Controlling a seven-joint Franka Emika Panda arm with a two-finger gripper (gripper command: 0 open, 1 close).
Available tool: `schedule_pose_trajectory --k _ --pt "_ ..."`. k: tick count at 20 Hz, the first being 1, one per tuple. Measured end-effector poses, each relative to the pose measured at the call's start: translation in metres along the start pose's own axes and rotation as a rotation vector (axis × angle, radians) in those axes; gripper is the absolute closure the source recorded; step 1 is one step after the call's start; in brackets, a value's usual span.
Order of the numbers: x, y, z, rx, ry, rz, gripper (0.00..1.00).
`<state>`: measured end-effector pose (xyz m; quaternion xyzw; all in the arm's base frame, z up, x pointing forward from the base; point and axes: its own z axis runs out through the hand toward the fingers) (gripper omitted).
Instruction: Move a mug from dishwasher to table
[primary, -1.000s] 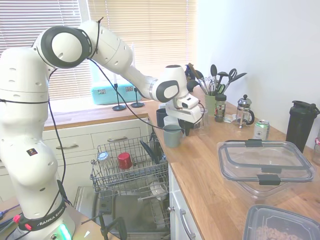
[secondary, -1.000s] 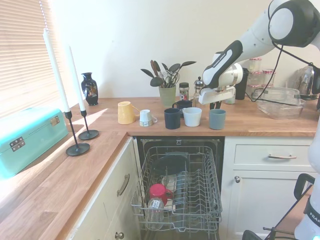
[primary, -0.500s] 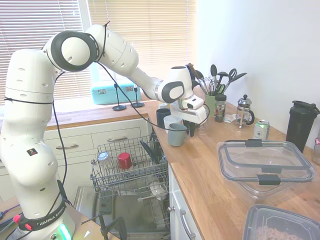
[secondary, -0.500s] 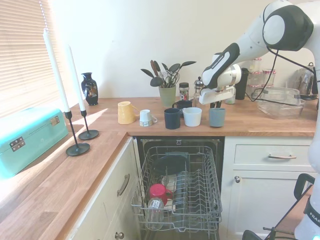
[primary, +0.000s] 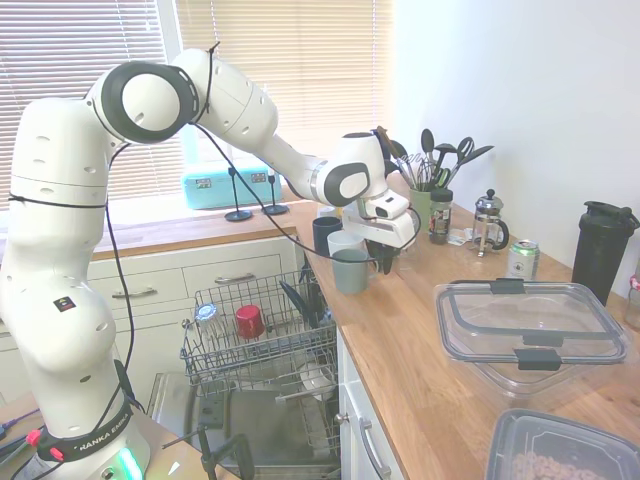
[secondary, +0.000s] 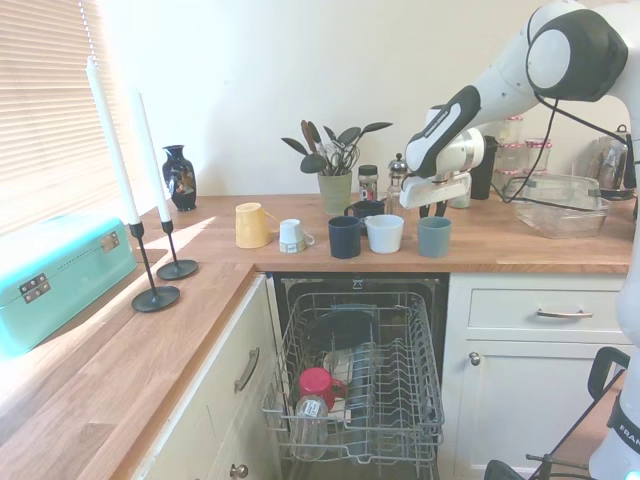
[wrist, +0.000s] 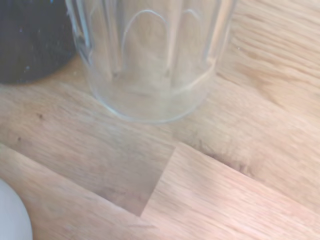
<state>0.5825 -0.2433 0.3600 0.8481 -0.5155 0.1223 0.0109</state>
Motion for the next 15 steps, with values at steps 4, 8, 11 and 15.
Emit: schedule_pose_trajectory --k 4,8,11,15 --pt "0.003 0.005 -0.002 0.004 0.009 0.008 0.0" --pt "0.005 0.021 -0.021 0.038 0.044 0.032 0.0" --pt "-0.01 0.039 -0.052 0.091 0.076 0.037 0.0" --pt "-0.052 0.062 -0.092 0.155 0.121 0.002 0.0"
